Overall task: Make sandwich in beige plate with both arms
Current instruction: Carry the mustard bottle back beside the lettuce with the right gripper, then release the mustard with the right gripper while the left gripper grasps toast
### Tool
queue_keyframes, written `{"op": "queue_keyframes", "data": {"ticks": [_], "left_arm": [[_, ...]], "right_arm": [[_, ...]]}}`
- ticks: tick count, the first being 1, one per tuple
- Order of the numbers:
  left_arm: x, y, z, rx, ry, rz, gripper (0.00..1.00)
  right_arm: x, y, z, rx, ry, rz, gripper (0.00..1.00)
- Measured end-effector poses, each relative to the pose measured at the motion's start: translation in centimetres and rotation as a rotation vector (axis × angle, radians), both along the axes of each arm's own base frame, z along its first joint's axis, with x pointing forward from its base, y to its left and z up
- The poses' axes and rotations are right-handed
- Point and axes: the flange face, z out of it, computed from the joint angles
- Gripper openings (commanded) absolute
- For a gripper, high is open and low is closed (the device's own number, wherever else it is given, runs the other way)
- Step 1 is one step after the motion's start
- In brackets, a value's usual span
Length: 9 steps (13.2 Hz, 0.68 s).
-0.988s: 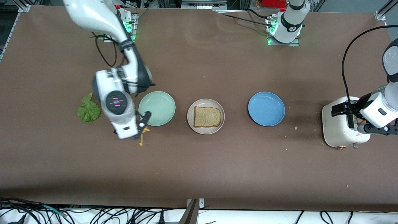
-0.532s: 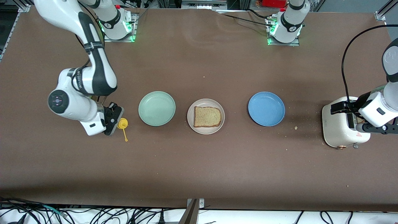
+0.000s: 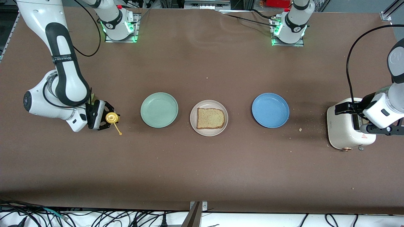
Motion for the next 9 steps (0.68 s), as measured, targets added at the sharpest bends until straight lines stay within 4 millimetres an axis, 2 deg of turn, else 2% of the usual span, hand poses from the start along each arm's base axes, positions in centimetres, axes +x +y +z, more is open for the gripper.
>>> {"op": "queue_keyframes", "data": {"ticks": [5,9], "left_arm": [[0.0,-0.1,-0.1,-0.001,0.002,-0.001,0.99],[0.0,-0.1,-0.1,-0.001,0.002,-0.001,0.99]], "right_arm": [[-5.0,-3.6,-4.7,0.202,-0.028,-0.041,0.00],[-7.0,-5.4,-7.1,0.296,-0.051,-0.044,0.00]]}}
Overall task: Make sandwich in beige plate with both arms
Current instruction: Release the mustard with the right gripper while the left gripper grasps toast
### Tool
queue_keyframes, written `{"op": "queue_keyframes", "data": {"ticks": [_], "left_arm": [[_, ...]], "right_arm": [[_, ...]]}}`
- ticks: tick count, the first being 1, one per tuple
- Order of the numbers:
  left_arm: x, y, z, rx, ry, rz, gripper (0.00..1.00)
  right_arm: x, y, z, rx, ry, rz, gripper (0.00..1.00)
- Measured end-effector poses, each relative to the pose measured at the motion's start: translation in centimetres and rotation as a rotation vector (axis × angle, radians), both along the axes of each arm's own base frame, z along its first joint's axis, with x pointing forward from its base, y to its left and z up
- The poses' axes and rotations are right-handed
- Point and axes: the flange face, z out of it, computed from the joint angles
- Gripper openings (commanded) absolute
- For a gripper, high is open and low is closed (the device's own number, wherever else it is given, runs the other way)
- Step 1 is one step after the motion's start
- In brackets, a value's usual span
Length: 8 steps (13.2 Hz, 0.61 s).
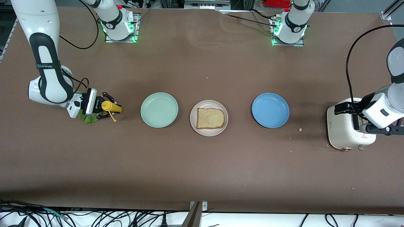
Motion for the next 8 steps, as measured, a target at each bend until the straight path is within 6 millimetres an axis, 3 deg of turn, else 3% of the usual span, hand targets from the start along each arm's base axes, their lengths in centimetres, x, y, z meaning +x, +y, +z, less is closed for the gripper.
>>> {"op": "queue_keyframes", "data": {"ticks": [4,7,8], "left_arm": [[-0.1,0.2,-0.5,0.000,0.012,0.003,0.99],[-0.3,1.1,-1.1,-0.002,0.026,0.005,0.99],[-0.4,2.0,-1.1,-0.004,0.027,0.002,0.99]], "right_arm": [[-0.5,-0.1,-2.4,0.032,-0.045,0.004,0.00],[-0.7,0.0,-3.2,0.051,-0.057,0.001,0.64],[-0.7,0.0,-3.2,0.052,-0.057,0.001,0.74]]}}
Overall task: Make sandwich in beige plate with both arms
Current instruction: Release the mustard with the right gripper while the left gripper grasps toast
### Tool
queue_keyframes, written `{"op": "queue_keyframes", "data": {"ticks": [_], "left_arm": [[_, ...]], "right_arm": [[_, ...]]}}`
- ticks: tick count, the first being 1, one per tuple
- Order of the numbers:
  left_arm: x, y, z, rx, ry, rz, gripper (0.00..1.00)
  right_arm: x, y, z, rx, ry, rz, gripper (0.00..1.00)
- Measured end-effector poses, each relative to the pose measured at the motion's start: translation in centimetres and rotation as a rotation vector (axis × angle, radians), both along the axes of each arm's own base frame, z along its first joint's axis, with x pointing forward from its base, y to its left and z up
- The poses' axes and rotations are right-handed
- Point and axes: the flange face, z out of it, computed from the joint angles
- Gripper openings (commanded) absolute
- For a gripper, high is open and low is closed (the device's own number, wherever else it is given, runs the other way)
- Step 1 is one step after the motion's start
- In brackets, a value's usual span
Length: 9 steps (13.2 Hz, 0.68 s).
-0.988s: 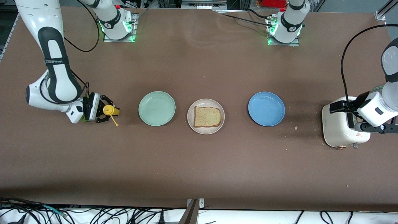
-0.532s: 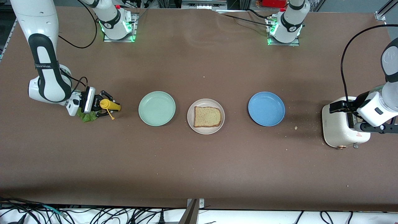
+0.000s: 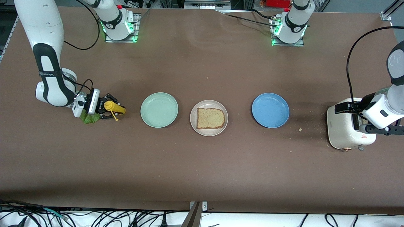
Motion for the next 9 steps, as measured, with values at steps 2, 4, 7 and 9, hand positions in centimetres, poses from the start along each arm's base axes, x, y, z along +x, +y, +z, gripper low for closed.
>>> {"op": "queue_keyframes", "data": {"ticks": [2,4,7,9], "left_arm": [[-0.2,2.5,-0.1,-0.007,0.003,-0.007,0.99],[-0.3,3.9,-0.3,-0.012,0.005,-0.009,0.99],[-0.5,5.4,-0.4,-0.015,0.008,-0.002,1.00],[-0.6,6.9,-0.7,-0.020,0.009,-0.009,1.00]], "right_arm": [[0.0,0.0,0.0,0.000,0.001,-0.001,0.98],[0.0,-0.1,-0.1,0.000,0.002,-0.003,0.98],[-0.1,-1.1,0.0,-0.011,0.024,-0.037,0.99],[-0.3,-2.9,0.2,-0.039,0.043,-0.056,0.99]]}}
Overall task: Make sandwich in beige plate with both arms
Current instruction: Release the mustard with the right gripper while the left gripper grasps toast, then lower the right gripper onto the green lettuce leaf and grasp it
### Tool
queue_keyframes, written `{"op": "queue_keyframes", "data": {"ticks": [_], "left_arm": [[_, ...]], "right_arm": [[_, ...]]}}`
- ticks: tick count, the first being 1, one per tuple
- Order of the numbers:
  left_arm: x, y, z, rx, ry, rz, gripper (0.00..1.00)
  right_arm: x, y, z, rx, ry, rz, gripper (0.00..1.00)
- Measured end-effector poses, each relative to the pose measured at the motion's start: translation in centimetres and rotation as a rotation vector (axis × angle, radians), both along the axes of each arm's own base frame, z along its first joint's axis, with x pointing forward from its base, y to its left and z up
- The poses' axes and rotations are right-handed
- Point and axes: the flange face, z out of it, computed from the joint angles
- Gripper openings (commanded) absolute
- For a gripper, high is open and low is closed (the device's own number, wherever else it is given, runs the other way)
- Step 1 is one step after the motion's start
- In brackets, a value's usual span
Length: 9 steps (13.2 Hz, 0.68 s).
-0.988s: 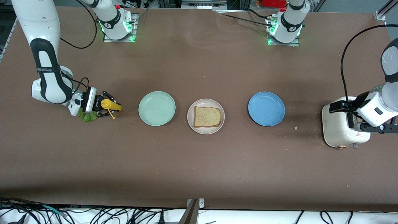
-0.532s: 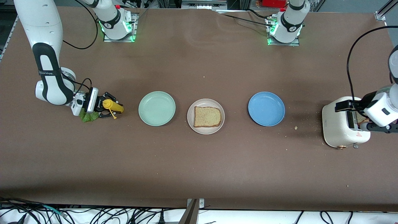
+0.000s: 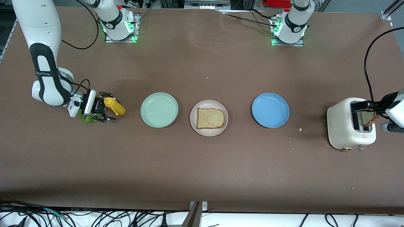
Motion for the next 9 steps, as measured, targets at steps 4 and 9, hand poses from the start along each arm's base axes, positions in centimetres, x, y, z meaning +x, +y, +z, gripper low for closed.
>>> {"op": "queue_keyframes", "data": {"ticks": [4,9], "left_arm": [[-0.1,4.0,-0.7,-0.005,-0.029,-0.013,1.00],[0.5,6.5,-2.7,0.008,-0.083,-0.004,1.00]], "right_arm": [[-0.3,-3.6,0.8,-0.097,0.066,-0.014,0.99],[2.6,-4.5,5.9,-0.319,0.205,-0.129,0.99]]}}
